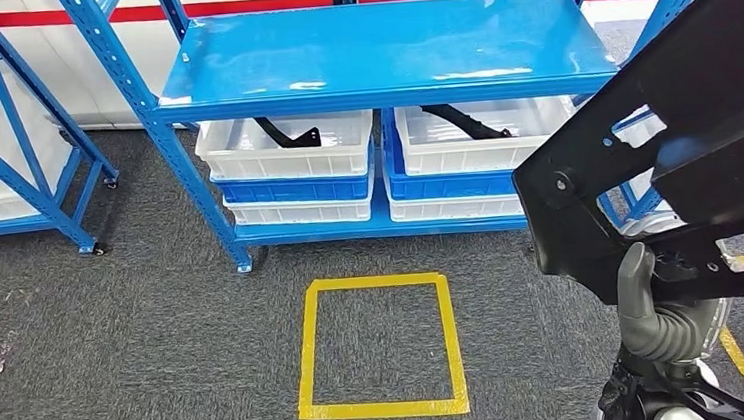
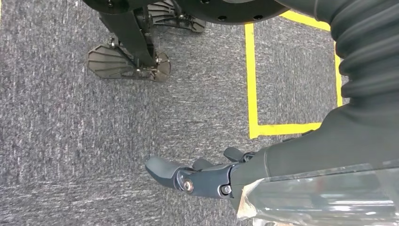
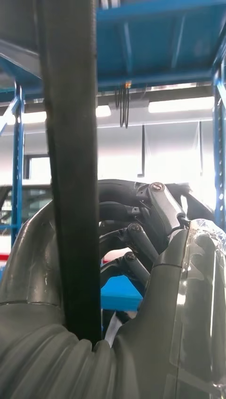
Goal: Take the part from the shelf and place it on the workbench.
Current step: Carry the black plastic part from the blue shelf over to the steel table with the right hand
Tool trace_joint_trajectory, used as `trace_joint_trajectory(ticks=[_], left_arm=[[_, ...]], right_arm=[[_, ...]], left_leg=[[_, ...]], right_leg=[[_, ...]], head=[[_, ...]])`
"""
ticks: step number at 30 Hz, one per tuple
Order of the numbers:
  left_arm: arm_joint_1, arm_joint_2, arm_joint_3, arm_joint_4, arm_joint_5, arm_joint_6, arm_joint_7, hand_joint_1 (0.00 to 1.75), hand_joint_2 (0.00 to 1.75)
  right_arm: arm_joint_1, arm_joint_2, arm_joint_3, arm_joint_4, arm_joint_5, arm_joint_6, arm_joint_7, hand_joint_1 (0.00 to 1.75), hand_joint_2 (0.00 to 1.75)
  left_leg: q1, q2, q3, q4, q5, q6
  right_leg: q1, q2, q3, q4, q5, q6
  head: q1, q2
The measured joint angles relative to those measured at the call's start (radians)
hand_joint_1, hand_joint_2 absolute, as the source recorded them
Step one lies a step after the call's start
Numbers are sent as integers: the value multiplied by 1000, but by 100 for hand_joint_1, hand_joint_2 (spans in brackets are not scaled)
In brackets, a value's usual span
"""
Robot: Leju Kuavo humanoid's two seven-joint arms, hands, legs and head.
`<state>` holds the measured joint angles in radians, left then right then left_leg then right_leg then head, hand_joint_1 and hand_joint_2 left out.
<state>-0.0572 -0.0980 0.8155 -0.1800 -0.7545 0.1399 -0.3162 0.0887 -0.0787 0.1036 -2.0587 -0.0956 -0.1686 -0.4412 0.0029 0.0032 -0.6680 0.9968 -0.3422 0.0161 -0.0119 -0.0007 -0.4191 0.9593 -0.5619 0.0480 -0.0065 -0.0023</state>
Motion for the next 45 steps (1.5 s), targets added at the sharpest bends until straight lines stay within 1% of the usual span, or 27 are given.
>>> trace_joint_trajectory(ticks=[1, 2, 5, 6, 7, 8, 9, 10, 12, 14, 16, 17, 19, 21, 23, 29, 31, 33, 34, 35, 37, 38, 40, 41, 42, 44, 45], left_arm=[[2, 1, 1, 0, 1, 6, 0, 0, 175], [5, 3, 2, 0, 2, 14, 1, 0, 175], [11, 6, 8, 0, 6, 40, 2, 0, 175], [12, 8, 10, 0, 7, 48, 1, 0, 175], [13, 10, 11, 0, 7, 55, -1, 0, 175], [15, 14, 12, 0, 8, 61, -3, 0, 175], [17, 18, 14, 0, 9, 65, -6, 0, 175], [19, 22, 16, 0, 10, 67, -11, 0, 175], [21, 31, 21, 0, 15, 68, -19, 0, 175], [22, 36, 24, -1, 17, 68, -25, 0, 175], [24, 37, 25, -1, 18, 70, -28, 0, 175], [25, 37, 25, -1, 18, 70, -29, 0, 175], [25, 37, 26, -2, 20, 72, -30, 0, 175], [25, 36, 26, -4, 20, 75, -30, 0, 175], [26, 34, 26, -4, 21, 76, -30, 0, 175], [26, 34, 27, -4, 21, 77, -30, 0, 175], [25, 31, 27, -4, 21, 79, -29, 0, 175], [24, 28, 27, -4, 21, 82, -27, 0, 175], [23, 28, 27, -4, 21, 83, -27, 0, 175], [23, 27, 28, -4, 22, 84, -27, 0, 175], [24, 26, 28, -4, 24, 87, -26, 0, 175], [24, 26, 29, -4, 24, 87, -26, 0, 175], [25, 27, 29, -4, 25, 87, -26, 0, 175], [25, 28, 29, -4, 25, 87, -26, 0, 175], [25, 28, 30, -4, 25, 88, -26, 0, 175], [25, 27, 31, -4, 26, 88, -26, 0, 175], [24, 26, 32, -4, 26, 89, -26, 0, 175]], right_arm=[[1, 0, 0, 1, -5, 0, 0, 175, 175], [3, 2, 1, 2, -11, 1, 0, 175, 175], [19, 8, 12, 7, -25, 2, 0, 175, 175], [26, 11, 17, 10, -30, 2, 0, 175, 175], [34, 14, 22, 13, -35, 2, -2, 175, 175], [42, 17, 26, 17, -38, 3, -5, 175, 175], [49, 19, 31, 21, -41, 3, -9, 175, 175], [54, 20, 37, 24, -42, 2, -14, 175, 175], [62, 22, 45, 27, -41, -3, -24, 175, 175], [63, 26, 50, 28, -36, -12, -29, 175, 175], [64, 29, 56, 29, -31, -18, -31, 175, 175], [64, 29, 59, 29, -29, -20, -30, 175, 175], [65, 30, 63, 29, -26, -23, -29, 175, 175], [65, 30, 66, 30, -26, -25, -29, 175, 175], [66, 30, 67, 32, -26, -25, -28, 175, 175], [66, 30, 67, 32, -26, -25, -28, 175, 175], [64, 30, 68, 32, -26, -28, -28, 175, 175], [64, 30, 68, 33, -27, -31, -29, 175, 175], [64, 30, 68, 33, -28, -31, -30, 175, 175], [65, 30, 68, 34, -30, -31, -32, 175, 175], [64, 30, 69, 37, -32, -31, -36, 175, 175], [64, 30, 69, 38, -33, -31, -38, 175, 175], [62, 30, 69, 38, -35, -31, -39, 175, 175], [61, 30, 69, 38, -35, -31, -39, 175, 175], [60, 30, 69, 39, -35, -31, -39, 175, 175], [60, 29, 70, 39, -35, -32, -39, 175, 175], [59, 28, 70, 39, -35, -33, -40, 175, 175]], left_leg=[[2, -1, -5, 5, -9, -5], [4, -2, -12, 23, -41, -10], [8, -5, -45, 183, -204, -22], [8, -5, -52, 242, -230, -25], [8, -5, -49, 283, -230, -26], [8, -5, -32, 292, -209, -26], [8, -6, 2, 267, -180, -24], [8, -6, 51, 212, -161, -20], [6, -8, 148, 81, -168, -10], [-1, -8, 185, 13, -191, 0], [-1, -5, 174, -1, -184, 15], [0, -3, 166, -4, -176, 25], [2, 5, 146, -7, -156, 38], [1, 17, 123, -7, -139, 41], [1, 25, 110, -6, -128, 40], [1, 28, 107, -6, -126, 39], [-2, 46, 102, -2, -118, 29], [-3, 73, 98, 2, -107, 12], [-1, 66, 91, 17, -120, 3], [2, 49, 64, 89, -157, -6], [7, -2, 45, 171, -201, -12], [8, -26, 59, 168, -196, -9], [10, -78, 131, 38, -149, 1], [10, -93, 141, 15, -147, 4], [8, -97, 145, 2, -149, 6], [7, -74, 142, -5, -144, 13], [8, -59, 141, -10, -139, 19]], right_leg=[[-3, -1, -8, 2, 8, -9], [-7, -3, -19, 4, 19, -22], [-7, -8, -55, 6, 54, -45], [-5, -10, -69, 8, 65, -46], [-4, -10, -84, 12, 76, -45], [-3, -11, -100, 18, 85, -43], [-3, -11, -118, 26, 92, -39], [-4, -11, -133, 34, 97, -36], [-1, -11, -154, 49, 104, -26], [2, -13, -166, 55, 114, -13], [2, -14, -178, 60, 122, -1], [2, -13, -190, 78, 111, 0], [0, -8, -234, 182, 46, -6], [-1, -5, -273, 310, -20, -8], [-2, -4, -277, 353, -39, -1], [-3, -4, -271, 350, -38, 2], [-3, -35, -163, 183, -3, 13], [-1, -49, -65, 21, 40, 8], [-2, -35, -71, 22, 50, -8], [-2, -12, -83, 23, 64, -26], [-4, 31, -100, 25, 85, -44], [-2, 50, -106, 26, 91, -45], [2, 72, -112, 30, 95, -39], [3, 80, -118, 32, 98, -34], [2, 91, -125, 34, 102, -27], [-1, 112, -139, 35, 110, -13], [1, 103, -152, 50, 103, -9]], head=[[-1, 0], [-2, 0], [-3, 0], [-4, 0], [-4, 0], [-4, 0], [-4, 0], [-4, 0], [-4, 0], [-4, 0], [-5, 0], [-4, 0], [-1, 0], [2, 0], [2, 0], [2, 0], [4, 0], [4, 0], [3, 0], [1, 0], [-1, 0], [-1, 0], [0, 0], [0, 0], [0, 0], [1, 0], [3, 0]])
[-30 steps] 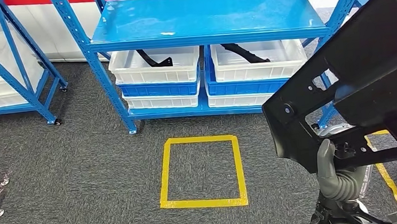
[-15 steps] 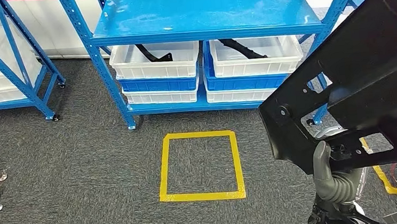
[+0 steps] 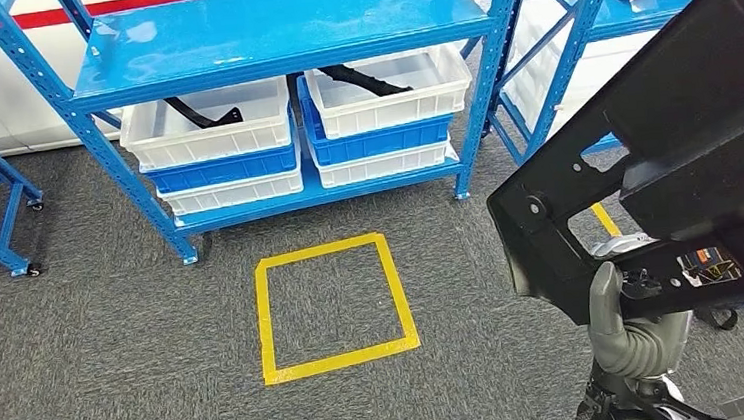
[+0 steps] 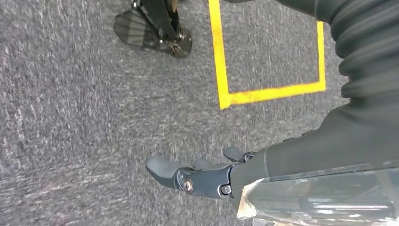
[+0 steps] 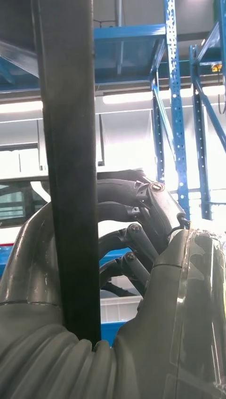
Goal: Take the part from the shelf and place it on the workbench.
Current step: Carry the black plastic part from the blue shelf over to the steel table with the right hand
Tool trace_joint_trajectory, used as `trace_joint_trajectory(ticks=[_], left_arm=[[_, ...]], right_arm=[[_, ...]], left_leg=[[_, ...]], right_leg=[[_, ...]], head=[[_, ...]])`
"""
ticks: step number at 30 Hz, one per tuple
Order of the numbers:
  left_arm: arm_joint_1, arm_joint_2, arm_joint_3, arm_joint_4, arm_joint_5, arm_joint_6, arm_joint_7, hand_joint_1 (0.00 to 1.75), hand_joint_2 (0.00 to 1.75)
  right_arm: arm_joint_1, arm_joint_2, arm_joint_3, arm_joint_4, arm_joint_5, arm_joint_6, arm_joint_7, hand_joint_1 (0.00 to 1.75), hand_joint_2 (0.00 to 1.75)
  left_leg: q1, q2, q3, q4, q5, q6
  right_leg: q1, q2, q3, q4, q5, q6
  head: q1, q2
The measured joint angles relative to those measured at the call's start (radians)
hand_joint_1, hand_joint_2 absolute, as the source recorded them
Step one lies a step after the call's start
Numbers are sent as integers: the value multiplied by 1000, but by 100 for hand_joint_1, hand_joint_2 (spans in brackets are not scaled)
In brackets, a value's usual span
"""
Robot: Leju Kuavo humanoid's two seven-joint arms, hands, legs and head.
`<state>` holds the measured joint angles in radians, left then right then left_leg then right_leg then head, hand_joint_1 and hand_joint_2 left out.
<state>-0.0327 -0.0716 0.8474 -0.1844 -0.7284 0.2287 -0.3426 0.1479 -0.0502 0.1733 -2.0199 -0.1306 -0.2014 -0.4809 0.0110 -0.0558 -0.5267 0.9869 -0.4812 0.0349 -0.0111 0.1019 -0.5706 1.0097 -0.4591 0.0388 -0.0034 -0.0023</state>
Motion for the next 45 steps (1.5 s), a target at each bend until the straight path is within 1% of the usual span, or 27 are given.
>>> trace_joint_trajectory(ticks=[2, 3, 6, 7, 9, 10, 12, 14, 15, 17, 19, 21, 22, 24, 25, 26, 28, 30, 32, 34, 36, 37, 39, 40, 41, 43, 45], left_arm=[[-1, -1, 3, 0, 1, 1, -1, 0, 175], [0, -1, 5, 0, 2, 2, -2, 0, 175], [0, -3, 9, 0, 3, 1, -2, 0, 175], [0, -3, 10, 0, 3, 1, -2, 0, 175], [-1, -5, 10, 0, 4, 1, -2, 0, 175], [-2, -5, 10, -1, 4, 1, -2, 0, 175], [-2, -4, 11, -1, 4, 1, -2, 0, 175], [-3, -5, 11, -1, 4, 0, -2, 0, 175], [-4, -5, 11, -1, 4, -1, -2, 0, 175], [-5, -5, 11, -1, 3, -3, -1, 0, 175], [-3, -5, 11, -1, 2, -4, 2, 0, 175], [-1, -5, 11, -1, 2, -4, 5, 0, 175], [-1, -5, 11, -1, 2, -4, 6, 0, 175], [-1, -5, 11, -1, 2, -4, 8, 0, 175], [-1, -5, 11, -1, 2, -4, 8, 0, 175], [-1, -4, 11, -1, 2, -5, 8, 0, 175], [-2, -3, 11, -1, 2, -6, 8, 0, 175], [-3, -4, 11, -2, 2, -6, 9, 0, 175], [-4, -5, 11, -2, 2, -6, 9, 0, 175], [-3, -5, 11, -2, 2, -6, 9, 0, 175], [-1, -5, 11, -2, 2, -6, 9, 0, 175], [-1, -6, 11, -2, 2, -6, 10, 0, 175], [-2, -7, 11, -2, 2, -6, 10, 0, 175], [-3, -6, 11, -3, 2, -6, 10, 0, 175], [-3, -4, 11, -4, 2, -6, 10, 0, 175], [-3, -2, 11, -7, 2, -7, 10, 0, 175], [-4, -4, 11, -9, 2, -7, 10, 0, 175]], right_arm=[[-3, -2, 1, 0, 0, -2, -1, 175, 175], [-5, -2, 1, 0, 0, -3, -1, 175, 175], [-5, -2, 2, 4, -2, -4, -2, 175, 175], [-5, -2, 2, 5, -2, -4, -2, 175, 175], [-6, -2, 2, 7, -3, -4, -2, 175, 175], [-6, -2, 3, 7, -3, -4, -2, 175, 175], [-7, -2, 3, 8, -4, -4, -2, 175, 175], [-6, -2, 3, 8, -4, -4, -3, 175, 175], [-6, -2, 4, 8, -3, -4, -3, 175, 175], [-8, 2, 5, 8, -3, -6, -3, 175, 175], [-9, 6, 7, 9, -3, -7, -3, 175, 175], [-9, 9, 8, 10, -3, -8, -3, 175, 175], [-9, 10, 8, 10, -3, -8, -2, 175, 175], [-8, 11, 8, 11, -3, -8, -2, 175, 175], [-9, 11, 8, 11, -3, -8, -1, 175, 175], [-10, 11, 8, 11, -3, -8, -1, 175, 175], [-11, 12, 8, 11, -3, -8, -1, 175, 175], [-10, 11, 8, 11, -2, -8, -1, 175, 175], [-11, 10, 8, 11, -2, -9, -1, 175, 175], [-12, 10, 9, 11, -2, -9, -1, 175, 175], [-12, 10, 9, 12, -1, -9, -1, 175, 175], [-11, 10, 10, 13, -2, -9, -1, 175, 175], [-11, 10, 10, 13, -2, -9, -1, 175, 175], [-12, 10, 10, 13, -2, -9, -1, 175, 175], [-13, 10, 10, 13, -2, -9, -1, 175, 175], [-14, 9, 11, 13, -3, -9, -2, 175, 175], [-13, 8, 10, 13, -4, -9, -2, 175, 175]], left_leg=[[4, 29, -1, -9, 8, 10], [2, 46, -3, -10, 10, 12], [0, 91, -10, -8, 13, 12], [1, 103, -10, -8, 14, 11], [2, 127, -9, -5, 14, 5], [0, 136, -9, -3, 12, -1], [-5, 152, -7, 0, 11, -13], [-4, 168, -5, -1, 12, -25], [0, 162, -5, 4, 5, -31], [6, 118, -28, 59, -43, -40], [7, 70, -82, 183, -119, -42], [7, 56, -120, 270, -150, -40], [7, 53, -116, 268, -138, -37], [7, 35, -57, 161, -71, -27], [8, 12, -22, 97, -46, -21], [8, -7, 5, 45, -29, -17], [3, -23, 23, 6, -25, -11], [1, 1, 22, -1, -16, -3], [5, 29, 21, -14, -3, 8], [5, 58, 18, -20, 3, 14], [4, 89, 13, -20, 5, 13], [6, 103, 12, -19, 6, 10], [12, 127, 12, -18, 6, 3], [13, 138, 13, -14, 4, -4], [12, 146, 12, -10, 0, -13], [7, 163, 15, -5, -8, -31], [9, 180, 22, -9, -10, -43]], right_leg=[[5, -43, -39, 72, -38, -1], [4, -71, -71, 140, -70, -3], [-4, -91, -127, 277, -118, 6], [-8, -96, -109, 252, -106, 15], [-16, -130, -27, 113, -60, 37], [-15, -151, 13, 45, -41, 41], [-10, -172, 44, -18, -24, 29], [-7, -151, 35, -17, -18, 8], [-10, -141, 32, -18, -15, 0], [-15, -121, 29, -20, -5, -18], [-13, -102, 20, -19, 3, -31], [-7, -79, 13, -18, 8, -37], [-5, -66, 11, -18, 10, -38], [-3, -39, 11, -17, 13, -34], [1, -28, 10, -15, 15, -31], [3, -17, 8, -13, 17, -28], [3, 3, 0, -11, 23, -18], [-1, 16, -13, -12, 30, -5], [2, -16, -41, 26, 9, -1], [2, -67, -95, 143, -51, -5], [-6, -86, -143, 261, -98, 0], [-11, -91, -138, 267, -99, 11], [-23, -106, -82, 187, -71, 36], [-29, -129, -33, 111, -51, 51], [-31, -153, 3, 56, -39, 56], [-32, -182, 41, -8, -28, 48], [-28, -163, 34, -6, -26, 25]], head=[[7, 0], [10, 0], [12, 0], [12, 0], [13, 0], [12, 0], [10, 0], [9, 0], [8, 0], [6, 0], [2, 0], [1, 0], [0, 0], [0, 0], [0, 0], [1, 0], [2, 0], [2, 0], [7, 0], [14, 0], [17, 0], [17, 0], [17, 0], [18, 0], [21, 0], [20, 0], [13, 0]])
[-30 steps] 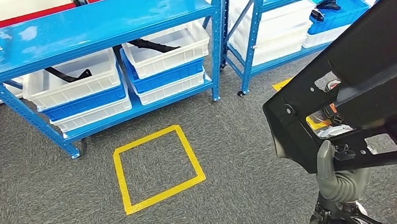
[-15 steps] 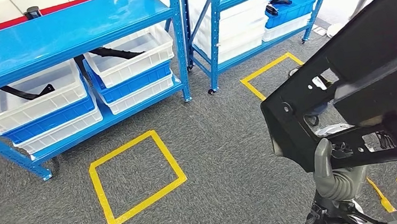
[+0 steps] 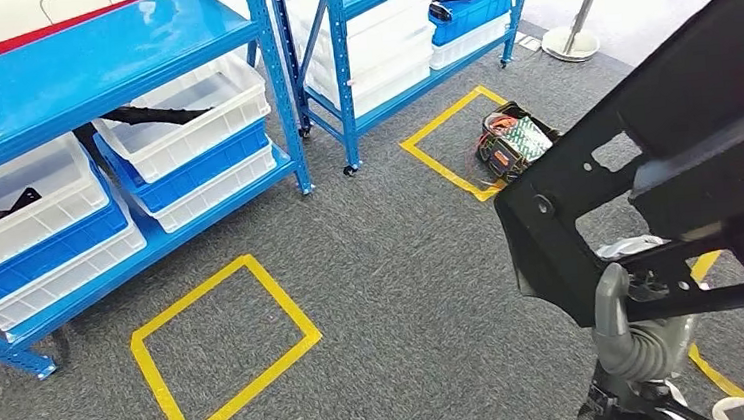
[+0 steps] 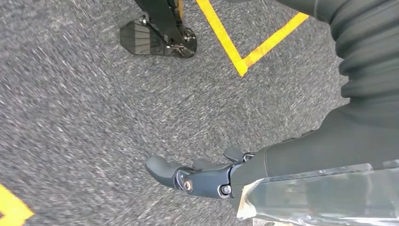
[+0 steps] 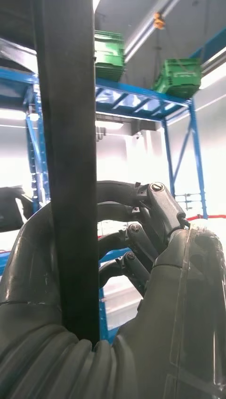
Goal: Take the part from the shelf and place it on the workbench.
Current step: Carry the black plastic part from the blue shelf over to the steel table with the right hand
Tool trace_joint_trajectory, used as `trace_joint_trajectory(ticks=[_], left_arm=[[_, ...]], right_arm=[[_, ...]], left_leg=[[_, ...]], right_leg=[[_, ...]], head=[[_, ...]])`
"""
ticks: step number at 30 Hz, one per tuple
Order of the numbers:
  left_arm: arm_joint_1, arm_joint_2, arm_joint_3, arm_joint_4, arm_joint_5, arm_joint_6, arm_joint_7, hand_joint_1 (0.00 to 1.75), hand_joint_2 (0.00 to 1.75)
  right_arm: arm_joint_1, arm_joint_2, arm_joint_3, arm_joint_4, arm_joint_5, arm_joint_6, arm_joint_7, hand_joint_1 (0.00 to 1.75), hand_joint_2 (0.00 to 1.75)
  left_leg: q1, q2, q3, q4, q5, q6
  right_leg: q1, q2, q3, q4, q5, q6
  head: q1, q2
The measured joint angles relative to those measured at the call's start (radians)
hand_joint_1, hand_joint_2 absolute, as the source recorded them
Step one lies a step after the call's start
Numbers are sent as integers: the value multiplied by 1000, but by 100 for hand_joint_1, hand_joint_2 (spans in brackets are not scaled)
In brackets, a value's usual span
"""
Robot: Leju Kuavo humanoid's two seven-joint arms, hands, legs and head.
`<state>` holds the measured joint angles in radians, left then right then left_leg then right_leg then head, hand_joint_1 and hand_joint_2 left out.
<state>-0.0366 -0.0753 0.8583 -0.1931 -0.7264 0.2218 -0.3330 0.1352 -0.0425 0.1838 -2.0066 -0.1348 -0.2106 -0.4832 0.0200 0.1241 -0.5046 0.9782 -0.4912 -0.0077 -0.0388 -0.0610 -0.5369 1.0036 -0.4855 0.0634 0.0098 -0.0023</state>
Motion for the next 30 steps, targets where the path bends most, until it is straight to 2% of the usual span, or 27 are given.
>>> trace_joint_trajectory(ticks=[1, 2, 3, 4, 5, 7, 8, 9, 10, 11, 13, 14, 15, 17, 19, 21, 23, 24, 25, 26, 27, 28, 29, 30], left_arm=[[-1, -1, 0, 0, 0, 0, 0, 0, 175], [-2, -1, 0, 0, 0, 0, 0, 0, 175], [-2, -2, 0, 0, 0, 0, 0, 0, 175], [-2, -2, 0, 0, 0, 0, 0, 0, 175], [-1, -2, 0, 0, 0, 0, 0, 0, 175], [2, -4, 0, 0, 0, 0, 0, 0, 175], [3, -4, 0, 0, 0, 0, 1, 0, 175], [3, -4, 0, 0, 0, -1, 2, 0, 175], [3, -4, 0, 0, -1, -1, 4, 0, 175], [3, -4, 0, 0, -2, -2, 6, 0, 175], [3, -3, 0, 0, -4, -2, 13, 0, 175], [3, -2, 0, 0, -5, -2, 17, 0, 175], [3, -1, 0, 0, -6, -2, 21, 0, 175], [1, -2, 0, 0, -7, -3, 26, 0, 175], [0, -4, 0, 0, -10, -3, 29, 0, 175], [1, -5, 0, -1, -11, -4, 33, 0, 175], [2, -6, 0, -1, -12, -5, 35, 0, 175], [2, -6, 0, -1, -12, -5, 36, 0, 175], [1, -7, 0, -1, -12, -5, 36, 0, 175], [1, -8, 0, -1, -12, -5, 36, 0, 175], [1, -8, 0, -1, -12, -5, 36, 0, 175], [1, -8, 0, -2, -13, -4, 36, 0, 175], [1, -8, 0, -3, -13, -4, 36, 0, 175], [0, -7, 0, -4, -14, -3, 36, 0, 175]], right_arm=[[1, -1, 0, 0, -1, 0, 0, 175, 175], [1, -1, 0, -1, -1, 0, 0, 175, 175], [1, -1, -1, -2, -1, 0, 0, 175, 175], [1, 0, -1, -2, -1, 0, 0, 175, 175], [1, 0, -1, -2, -1, 0, 0, 175, 175], [2, 0, -1, -2, -2, 0, 0, 175, 175], [3, 0, -1, -2, -2, 0, 0, 175, 175], [5, 0, -2, -2, -3, 0, -1, 175, 175], [6, 0, -2, -2, -4, 0, -1, 175, 175], [8, 0, -2, -2, -4, 0, -1, 175, 175], [7, 0, -2, -2, -4, 0, -2, 175, 175], [7, 0, -2, -3, -4, 0, -2, 175, 175], [7, 1, -2, -3, -4, 0, -3, 175, 175], [9, 2, -2, -4, -2, 0, -3, 175, 175], [10, 1, -2, -7, 1, 0, -2, 175, 175], [10, 2, -3, -9, 3, 0, -2, 175, 175], [11, 2, -3, -9, 4, 0, -1, 175, 175], [12, 2, -3, -9, 4, 1, 0, 175, 175], [13, 3, -4, -9, 4, 2, 1, 175, 175], [12, 3, -4, -9, 4, 4, 1, 175, 175], [11, 3, -4, -9, 4, 6, 1, 175, 175], [10, 4, -4, -9, 4, 8, 2, 175, 175], [9, 5, -4, -10, 4, 9, 3, 175, 175], [8, 6, -5, -10, 4, 11, 3, 175, 175]], left_leg=[[4, 0, 3, -1, -2, -6], [7, -14, 2, 6, -12, -11], [10, -38, -6, 27, -32, -15], [10, -71, -22, 65, -62, -16], [9, -98, -51, 126, -101, -14], [6, -121, -109, 244, -158, -8], [5, -125, -130, 280, -165, -3], [4, -126, -133, 283, -153, 3], [2, -129, -124, 259, -127, 10], [-1, -140, -98, 202, -89, 20], [-7, -184, -42, 80, -30, 39], [-10, -200, -25, 42, -17, 44], [-13, -204, -18, 28, -15, 47], [-16, -182, -14, 18, -9, 48], [-12, -154, -6, 0, 3, 54], [-11, -122, -2, -10, 11, 57], [-12, -93, -3, -10, 10, 57], [-12, -79, -2, -10, 8, 56], [-11, -67, -1, -9, 7, 53], [-10, -56, 1, -7, 4, 49], [-11, -47, 2, -4, 0, 43], [-13, -38, 3, 0, -6, 35], [-16, -30, 5, 4, -12, 29], [-18, -22, 5, 6, -15, 24]], right_leg=[[-2, 11, -2, 0, 2, -9], [-4, 22, -2, 0, 5, -17], [-5, 33, -4, -1, 10, -25], [-6, 41, -6, -1, 13, -32], [-2, 52, -11, 0, 16, -37], [8, 73, -19, 0, 21, -46], [13, 86, -22, 1, 22, -49], [17, 96, -23, 1, 23, -50], [21, 110, -23, 1, 24, -52], [24, 123, -22, 1, 25, -52], [29, 147, -22, 2, 26, -50], [30, 157, -24, 3, 28, -47], [29, 168, -27, 3, 30, -43], [27, 186, -36, 0, 37, -32], [30, 150, -63, 37, 18, -28], [30, 92, -122, 153, -33, -31], [23, 76, -176, 263, -68, -25], [19, 72, -180, 269, -64, -16], [15, 66, -162, 236, -46, -4], [10, 50, -127, 171, -20, 9], [7, 25, -88, 100, 2, 19], [7, 6, -57, 45, 18, 20], [9, -7, -40, 14, 25, 14], [12, -8, -36, 6, 25, 6]], head=[[-3, 0], [-5, 0], [-8, 0], [-11, 0], [-13, 0], [-16, 0], [-16, 0], [-16, 0], [-16, 0], [-16, 0], [-16, 0], [-16, 0], [-16, 0], [-18, 0], [-17, 0], [-12, 0], [-9, 0], [-9, 0], [-9, 0], [-9, 0], [-9, 0], [-9, 0], [-11, 0], [-12, 0]])
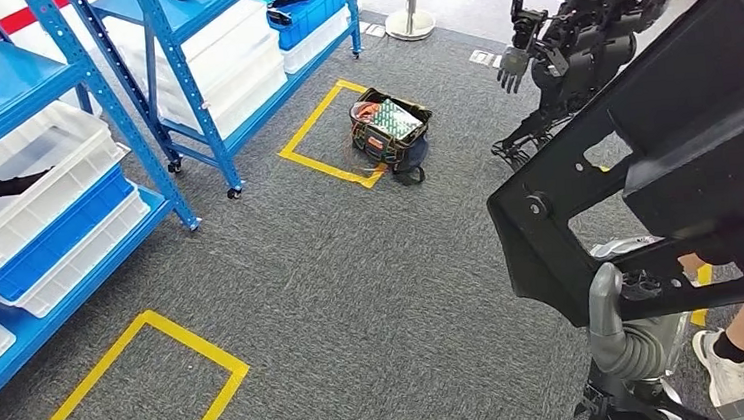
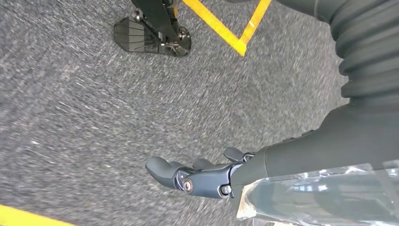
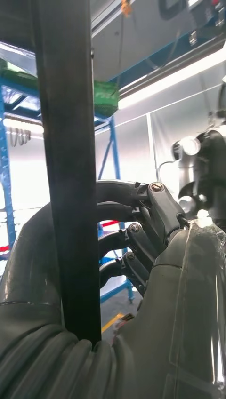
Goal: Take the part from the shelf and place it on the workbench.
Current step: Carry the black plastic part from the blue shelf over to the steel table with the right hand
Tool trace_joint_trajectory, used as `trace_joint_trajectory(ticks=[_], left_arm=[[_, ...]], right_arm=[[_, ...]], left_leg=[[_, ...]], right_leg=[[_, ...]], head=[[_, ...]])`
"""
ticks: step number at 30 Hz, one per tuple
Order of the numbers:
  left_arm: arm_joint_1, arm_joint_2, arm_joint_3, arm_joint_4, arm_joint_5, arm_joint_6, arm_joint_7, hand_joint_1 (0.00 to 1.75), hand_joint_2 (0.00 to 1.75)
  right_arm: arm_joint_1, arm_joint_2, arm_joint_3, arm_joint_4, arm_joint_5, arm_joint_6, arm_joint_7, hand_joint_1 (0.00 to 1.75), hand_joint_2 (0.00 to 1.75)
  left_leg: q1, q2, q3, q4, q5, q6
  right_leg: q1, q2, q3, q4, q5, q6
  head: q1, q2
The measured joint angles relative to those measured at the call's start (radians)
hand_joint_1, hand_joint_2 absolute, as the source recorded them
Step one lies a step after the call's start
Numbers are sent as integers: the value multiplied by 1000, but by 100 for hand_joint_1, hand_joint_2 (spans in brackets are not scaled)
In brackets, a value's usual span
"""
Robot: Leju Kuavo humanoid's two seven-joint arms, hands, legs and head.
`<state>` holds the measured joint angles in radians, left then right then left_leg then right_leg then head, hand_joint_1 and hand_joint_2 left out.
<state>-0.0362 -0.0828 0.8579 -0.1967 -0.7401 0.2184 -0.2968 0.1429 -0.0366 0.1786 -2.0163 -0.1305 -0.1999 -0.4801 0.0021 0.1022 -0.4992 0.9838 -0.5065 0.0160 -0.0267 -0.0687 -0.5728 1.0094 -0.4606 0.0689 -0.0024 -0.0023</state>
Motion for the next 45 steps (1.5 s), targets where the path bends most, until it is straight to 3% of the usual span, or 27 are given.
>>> trace_joint_trajectory(ticks=[2, 4, 6, 8, 9, 10, 12, 13, 15, 17, 19, 21, 23, 24, 26, 28, 29, 31, 32, 34, 36, 38, 39, 40, 42, 44, 45], left_arm=[[-2, -1, 0, -1, 0, 1, 0, 0, 175], [-3, -2, 0, -2, 0, 1, 0, 0, 175], [-1, -3, 0, -2, 0, 1, 0, 0, 175], [2, -4, 0, -2, 0, 1, 0, 0, 175], [3, -4, 0, -2, 0, 1, 0, 0, 175], [3, -4, 0, -2, 0, 1, 0, 0, 175], [3, -4, 0, -2, 0, 0, 0, 0, 175], [3, -4, 0, -2, 0, 0, 0, 0, 175], [3, -4, 0, -2, -1, -1, 1, 0, 175], [2, -4, 0, -3, -2, -2, 2, 0, 175], [1, -3, 0, -5, -3, -4, 4, 0, 175], [3, -2, 0, -6, -3, -6, 6, 0, 175], [3, -2, 0, -6, -3, -8, 8, 0, 175], [3, -2, 0, -6, -3, -10, 9, 0, 175], [2, -3, 0, -6, -2, -11, 9, 0, 175], [2, -4, 1, -6, -1, -12, 9, 0, 175], [2, -4, 1, -6, 0, -12, 10, 0, 175], [1, -5, 1, -6, 2, -13, 11, 0, 175], [-1, -5, 1, -6, 3, -13, 11, 0, 175], [-1, -6, 1, -6, 5, -12, 12, 0, 175], [1, -7, 2, -6, 5, -11, 14, 0, 175], [4, -8, 2, -6, 5, -11, 15, 0, 175], [5, -9, 3, -6, 5, -11, 16, 0, 175], [5, -9, 3, -6, 5, -11, 16, 0, 175], [5, -8, 3, -6, 5, -11, 16, 0, 175], [5, -8, 3, -6, 5, -11, 16, 0, 175], [5, -9, 3, -6, 5, -11, 16, 0, 175]], right_arm=[[0, 2, -2, 0, 0, 2, 1, 175, 175], [0, 3, -4, -1, 0, 3, 1, 175, 175], [-1, 6, -5, -1, 0, 4, 1, 175, 175], [0, 8, -5, -1, 0, 4, 1, 175, 175], [0, 9, -5, -1, 0, 4, 1, 175, 175], [0, 9, -5, -1, 0, 4, 1, 175, 175], [-1, 9, -6, -1, 0, 5, 1, 175, 175], [-1, 10, -6, -1, 0, 7, 1, 175, 175], [-2, 10, -6, -1, 0, 10, 1, 175, 175], [0, 10, -6, -1, 0, 14, 1, 175, 175], [-1, 10, -6, -1, -2, 19, 1, 175, 175], [-3, 9, -6, -1, -4, 24, 1, 175, 175], [-2, 9, -6, 1, -5, 26, 1, 175, 175], [-1, 9, -6, 2, -5, 27, 1, 175, 175], [-3, 9, -6, 3, -6, 30, 1, 175, 175], [-6, 9, -6, 4, -6, 32, 1, 175, 175], [-8, 9, -6, 4, -7, 33, 0, 175, 175], [-9, 8, -7, 5, -8, 34, 0, 175, 175], [-10, 7, -7, 6, -9, 34, 0, 175, 175], [-14, 7, -7, 8, -9, 35, 0, 175, 175], [-19, 8, -7, 12, -9, 36, 0, 175, 175], [-19, 8, -7, 16, -9, 36, 0, 175, 175], [-19, 8, -7, 18, -9, 36, 0, 175, 175], [-19, 8, -7, 19, -9, 37, 0, 175, 175], [-20, 9, -7, 21, -9, 37, 0, 175, 175], [-22, 9, -7, 21, -9, 37, 0, 175, 175], [-22, 9, -7, 21, -9, 37, 0, 175, 175]], left_leg=[[5, 11, 3, 3, -7, -12], [13, -28, -14, 50, -47, -22], [16, -85, -74, 178, -122, -24], [16, -103, -134, 288, -157, -22], [16, -105, -139, 290, -143, -20], [16, -110, -124, 252, -109, -17], [19, -141, -62, 118, -36, -12], [19, -159, -37, 63, -15, -10], [15, -178, -21, 24, -9, -7], [8, -156, -19, 20, -2, 5], [8, -127, -18, 9, 9, 22], [6, -96, -20, 4, 14, 30], [3, -66, -21, 4, 14, 31], [1, -52, -22, 5, 13, 31], [1, -28, -18, 5, 10, 27], [-5, -8, -14, 7, 3, 17], [-8, -1, -13, 8, 1, 13], [-9, 16, -9, 8, -3, 4], [-6, 9, -9, 13, -9, -2], [0, -39, -30, 67, -50, -12], [4, -90, -89, 191, -116, -17], [6, -103, -140, 283, -144, -18], [8, -105, -143, 281, -129, -19], [11, -110, -126, 240, -97, -18], [20, -152, -67, 114, -30, -19], [23, -188, -35, 41, -7, -16], [19, -189, -33, 35, -9, -13]], right_leg=[[1, 27, -4, 0, 4, -22], [-3, 51, -7, -2, 10, -41], [-2, 71, -11, -3, 13, -52], [2, 98, -16, -2, 15, -57], [4, 111, -16, -1, 15, -57], [4, 125, -15, -1, 16, -56], [7, 151, -14, 2, 17, -52], [8, 163, -16, 3, 19, -48], [8, 183, -23, 3, 24, -35], [4, 186, -33, 4, 27, -24], [7, 145, -64, 50, 2, -23], [10, 96, -123, 173, -52, -29], [9, 82, -168, 276, -86, -25], [8, 78, -170, 287, -86, -19], [7, 46, -88, 147, -40, -4], [13, 7, -11, 16, -4, -5], [16, 2, -3, 0, -1, -12], [18, 22, -5, -2, 3, -26], [14, 33, -6, -4, 5, -32], [5, 54, -6, -8, 10, -48], [5, 75, -8, -8, 12, -59], [8, 99, -9, -8, 13, -60], [8, 112, -10, -7, 13, -60], [8, 125, -9, -5, 13, -59], [10, 150, -11, 2, 13, -56], [12, 172, -20, 6, 16, -45], [11, 183, -24, 6, 19, -38]], head=[[-4, 0], [-6, 0], [-9, 0], [-10, 0], [-10, 0], [-11, 0], [-10, 0], [-9, 0], [-8, 0], [-8, 0], [-3, 0], [2, 0], [2, 0], [3, 0], [3, 0], [2, 0], [0, 0], [-3, 0], [-3, 0], [-7, 0], [-9, 0], [-9, 0], [-9, 0], [-9, 0], [-9, 0], [-8, 0], [-7, 0]])
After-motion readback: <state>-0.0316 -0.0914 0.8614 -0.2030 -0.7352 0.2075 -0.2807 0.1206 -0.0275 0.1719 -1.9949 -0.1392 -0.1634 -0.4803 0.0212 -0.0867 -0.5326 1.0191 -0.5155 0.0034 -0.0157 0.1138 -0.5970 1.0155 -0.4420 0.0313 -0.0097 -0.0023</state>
